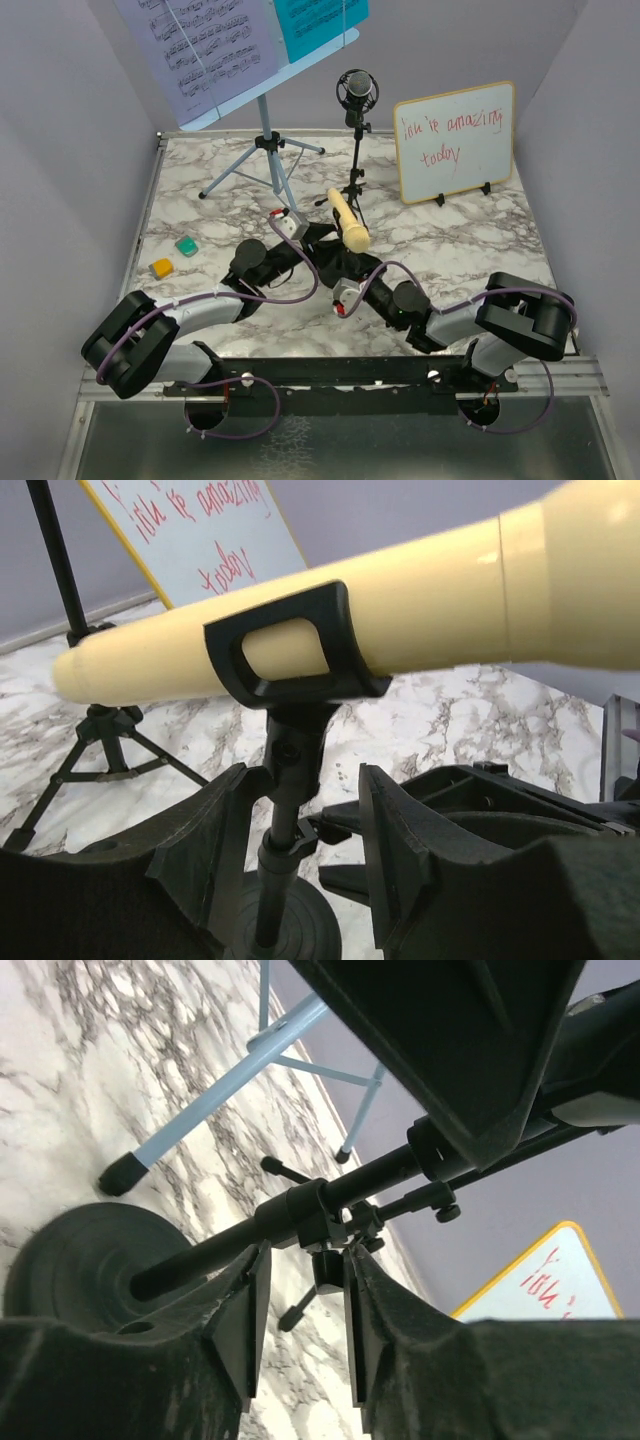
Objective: Pack up the instrument practice props
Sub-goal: Unscrew the knob on the microphone stand.
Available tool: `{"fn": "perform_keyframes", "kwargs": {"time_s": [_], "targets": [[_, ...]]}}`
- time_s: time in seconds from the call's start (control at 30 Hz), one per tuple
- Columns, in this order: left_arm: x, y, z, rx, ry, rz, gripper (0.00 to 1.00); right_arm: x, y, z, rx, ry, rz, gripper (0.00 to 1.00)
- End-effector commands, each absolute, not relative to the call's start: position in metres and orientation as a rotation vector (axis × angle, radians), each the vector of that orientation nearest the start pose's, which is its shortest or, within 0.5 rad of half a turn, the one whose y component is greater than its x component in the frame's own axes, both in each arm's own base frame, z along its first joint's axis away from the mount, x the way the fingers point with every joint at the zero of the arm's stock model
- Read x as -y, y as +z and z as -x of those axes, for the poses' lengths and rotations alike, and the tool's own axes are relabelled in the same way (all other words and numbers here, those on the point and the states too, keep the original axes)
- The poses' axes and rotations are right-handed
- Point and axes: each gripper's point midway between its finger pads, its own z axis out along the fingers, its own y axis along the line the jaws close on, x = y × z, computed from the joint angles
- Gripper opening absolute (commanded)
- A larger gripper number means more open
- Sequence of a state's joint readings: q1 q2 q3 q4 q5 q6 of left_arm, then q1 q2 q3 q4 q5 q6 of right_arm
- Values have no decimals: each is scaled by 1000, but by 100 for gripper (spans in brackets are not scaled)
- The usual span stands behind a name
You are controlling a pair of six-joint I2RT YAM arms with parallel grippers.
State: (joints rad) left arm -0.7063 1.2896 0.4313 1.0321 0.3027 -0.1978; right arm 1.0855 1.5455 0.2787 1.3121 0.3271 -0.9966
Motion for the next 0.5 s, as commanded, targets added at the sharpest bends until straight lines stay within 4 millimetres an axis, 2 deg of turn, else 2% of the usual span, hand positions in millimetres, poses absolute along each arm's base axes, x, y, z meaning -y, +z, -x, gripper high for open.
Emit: {"fn": "perform_keyframes", "kwargs": {"time_s": [0.0, 0.13, 0.47], "targets": [[300, 247, -264, -1243, -950, -574, 50, -296, 114, -228, -1063, 28, 1222, 42], [300, 251, -265, -1230, -944, -578, 46, -295, 129, -223, -1105, 140, 1113, 51], [309, 246, -257, -1230, -1007, -624, 48, -287, 154, -209, -1191, 380, 885, 69]]}}
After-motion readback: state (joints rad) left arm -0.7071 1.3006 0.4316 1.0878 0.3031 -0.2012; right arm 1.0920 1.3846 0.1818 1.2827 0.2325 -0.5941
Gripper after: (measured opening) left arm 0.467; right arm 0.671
